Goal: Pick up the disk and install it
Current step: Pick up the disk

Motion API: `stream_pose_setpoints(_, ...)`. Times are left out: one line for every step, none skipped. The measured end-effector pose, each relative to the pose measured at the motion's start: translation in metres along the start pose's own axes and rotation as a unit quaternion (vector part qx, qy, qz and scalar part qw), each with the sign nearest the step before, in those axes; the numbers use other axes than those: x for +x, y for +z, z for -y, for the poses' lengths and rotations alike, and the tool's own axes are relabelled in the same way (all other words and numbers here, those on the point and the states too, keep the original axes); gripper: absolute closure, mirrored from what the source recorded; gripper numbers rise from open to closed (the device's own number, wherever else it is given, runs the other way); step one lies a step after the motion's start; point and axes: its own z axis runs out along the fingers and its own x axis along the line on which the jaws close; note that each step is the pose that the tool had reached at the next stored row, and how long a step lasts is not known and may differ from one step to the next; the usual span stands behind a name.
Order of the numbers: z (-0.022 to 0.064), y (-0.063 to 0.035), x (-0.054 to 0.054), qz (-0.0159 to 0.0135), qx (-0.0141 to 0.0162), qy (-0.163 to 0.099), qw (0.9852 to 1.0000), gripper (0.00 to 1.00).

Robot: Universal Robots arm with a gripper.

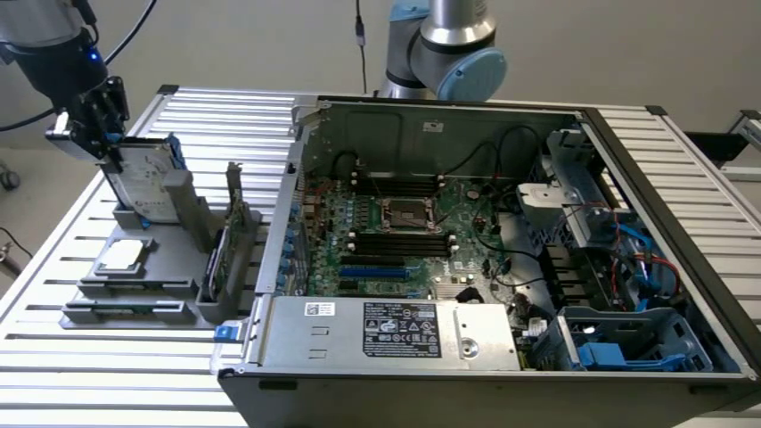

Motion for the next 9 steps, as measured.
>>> stream_pose_setpoints(0.0000, 0.0000, 0.0000, 0.0000, -0.0002, 0.000, 1.0000, 0.59)
stream_pose_setpoints(0.0000, 0.0000, 0.0000, 0.0000, -0.0005, 0.000, 1.0000, 0.59)
stream_pose_setpoints(0.0000, 0.0000, 0.0000, 0.0000, -0.0006, 0.000, 1.0000, 0.59)
stream_pose_setpoints(0.0000, 0.0000, 0.0000, 0.0001, -0.0008, 0.000, 1.0000, 0.59)
stream_pose_setpoints(0.0000, 0.0000, 0.0000, 0.0000, -0.0011, 0.000, 1.0000, 0.59)
stream_pose_setpoints(0.0000, 0.0000, 0.0000, 0.0000, -0.0015, 0.000, 1.0000, 0.59)
stream_pose_setpoints(0.0000, 0.0000, 0.0000, 0.0001, -0.0019, 0.000, 1.0000, 0.59)
stream_pose_setpoints(0.0000, 0.0000, 0.0000, 0.0001, -0.0026, 0.000, 1.0000, 0.59)
stream_pose_setpoints(0.0000, 0.0000, 0.0000, 0.0001, -0.0033, 0.000, 1.0000, 0.59)
